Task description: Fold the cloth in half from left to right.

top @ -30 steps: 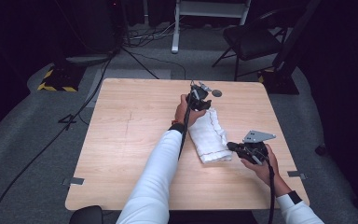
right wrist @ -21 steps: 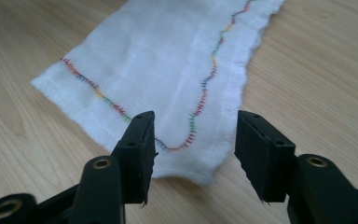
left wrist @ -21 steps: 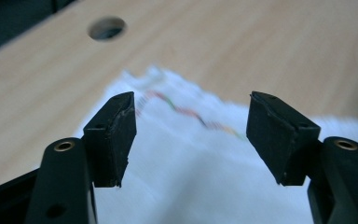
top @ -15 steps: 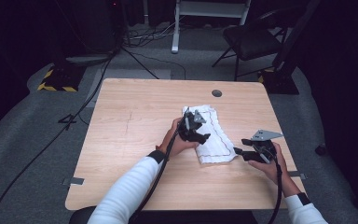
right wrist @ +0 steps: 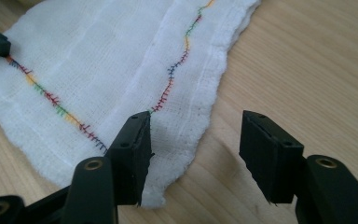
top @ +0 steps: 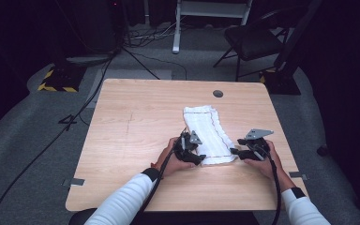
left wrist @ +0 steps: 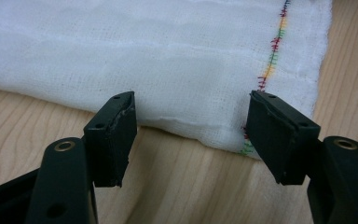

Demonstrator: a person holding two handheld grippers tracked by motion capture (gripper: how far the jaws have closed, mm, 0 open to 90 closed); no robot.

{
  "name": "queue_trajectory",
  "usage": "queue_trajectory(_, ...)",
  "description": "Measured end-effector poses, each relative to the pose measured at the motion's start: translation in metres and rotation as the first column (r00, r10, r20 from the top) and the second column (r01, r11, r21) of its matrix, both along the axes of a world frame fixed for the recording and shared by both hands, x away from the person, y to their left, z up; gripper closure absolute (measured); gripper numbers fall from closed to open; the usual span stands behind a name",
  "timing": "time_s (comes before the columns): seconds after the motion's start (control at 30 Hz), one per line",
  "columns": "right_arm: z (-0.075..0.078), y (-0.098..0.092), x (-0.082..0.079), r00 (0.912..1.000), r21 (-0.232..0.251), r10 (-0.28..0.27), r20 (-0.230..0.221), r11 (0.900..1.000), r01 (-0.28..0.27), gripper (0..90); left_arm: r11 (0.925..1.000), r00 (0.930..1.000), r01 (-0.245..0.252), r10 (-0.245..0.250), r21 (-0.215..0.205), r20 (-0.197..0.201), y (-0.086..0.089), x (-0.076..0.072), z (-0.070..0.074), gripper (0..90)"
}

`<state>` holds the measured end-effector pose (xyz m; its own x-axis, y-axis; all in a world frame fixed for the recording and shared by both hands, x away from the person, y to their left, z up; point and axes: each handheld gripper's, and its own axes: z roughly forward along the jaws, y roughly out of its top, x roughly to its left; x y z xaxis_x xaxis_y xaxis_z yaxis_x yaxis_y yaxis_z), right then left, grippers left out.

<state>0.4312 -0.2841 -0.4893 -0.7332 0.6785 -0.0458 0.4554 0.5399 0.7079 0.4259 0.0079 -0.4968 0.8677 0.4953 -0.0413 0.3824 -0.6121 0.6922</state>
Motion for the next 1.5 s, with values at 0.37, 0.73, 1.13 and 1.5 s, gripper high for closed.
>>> queue_trajectory(0.37, -0.002, 0.012, -0.017, 0.9975, -0.003, 0.063, -0.033, 0.998, -0.063, 50.7, 0.9984, 0.9983, 0.054, -0.053, 0.018, -0.025, 0.017, -0.009, 0.002, 36.2)
queue_trajectory(0.73, 0.0, 0.033, -0.042, 0.9927, -0.044, 0.118, -0.025, 0.992, -0.119, 49.1, 0.997, 0.9989, 0.047, -0.047, 0.062, 0.002, 0.034, -0.033, 0.005, 36.1)
queue_trajectory(1.13, -0.001, 0.046, -0.066, 0.9811, -0.022, 0.186, -0.054, 0.982, -0.187, 42.0, 0.998, 0.9987, 0.042, -0.04, 0.048, -0.03, 0.055, -0.056, 0.004, 35.9)
queue_trajectory(1.5, 0.017, 0.031, -0.054, 0.9898, 0.031, 0.142, 0.002, 0.989, -0.142, 41.6, 0.9998, 0.9994, 0.001, 0.0, 0.018, -0.036, 0.06, -0.044, 0.014, 24.8)
